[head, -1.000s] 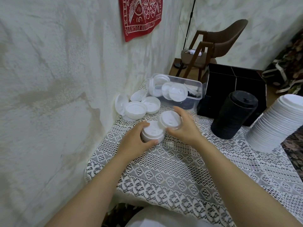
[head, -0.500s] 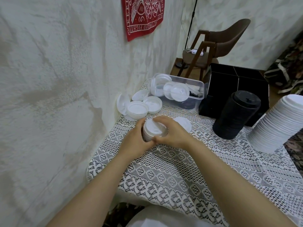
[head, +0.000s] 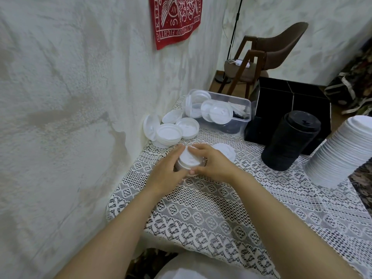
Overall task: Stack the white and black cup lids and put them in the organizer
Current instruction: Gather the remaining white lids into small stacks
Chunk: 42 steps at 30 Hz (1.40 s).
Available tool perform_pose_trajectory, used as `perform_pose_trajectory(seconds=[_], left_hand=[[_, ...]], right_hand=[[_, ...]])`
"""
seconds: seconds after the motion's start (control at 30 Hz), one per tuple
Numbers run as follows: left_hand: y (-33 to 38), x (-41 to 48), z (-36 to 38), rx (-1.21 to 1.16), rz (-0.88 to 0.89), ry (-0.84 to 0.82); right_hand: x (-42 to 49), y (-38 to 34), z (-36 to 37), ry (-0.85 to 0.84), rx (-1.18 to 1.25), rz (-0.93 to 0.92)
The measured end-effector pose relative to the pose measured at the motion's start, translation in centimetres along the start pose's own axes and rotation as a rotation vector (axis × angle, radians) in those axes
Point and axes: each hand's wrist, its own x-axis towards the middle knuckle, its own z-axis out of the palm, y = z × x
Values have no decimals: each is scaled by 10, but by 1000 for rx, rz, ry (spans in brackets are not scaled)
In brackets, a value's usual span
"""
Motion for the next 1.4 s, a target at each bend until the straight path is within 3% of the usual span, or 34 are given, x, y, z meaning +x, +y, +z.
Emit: perform_pose_trajectory(seconds=[0.27,0.33,0.43,0.57,0.77,0.9,1.13,1.27,1.4], left_hand=[[-3,2,2,62,18,24],[-3,2,2,66,14,23],[-3,2,1,61,3,19],[-4,2,1,69,-10,17],[-3,3,1,71,-23,18],[-2,2,1,71,-22,14],[-1,1,1,54,-36,8],[-1,1,0,56,-36,10],[1,-1,0,40,-38,20]], right_hand=[[-3,7,-2,-77,-78,-46],[-5,12,-7,2,2,-30],[-6,29,-20,241,-17,122],[-16,53,-26,192,-76,297],[-22,57,-24,263,-49,279],[-25,58,-23,207,-103,222],[-24,57,-22,302,17,176],[-22,37,-21,403,81,78],[-18,12,-12,347,100,-18]])
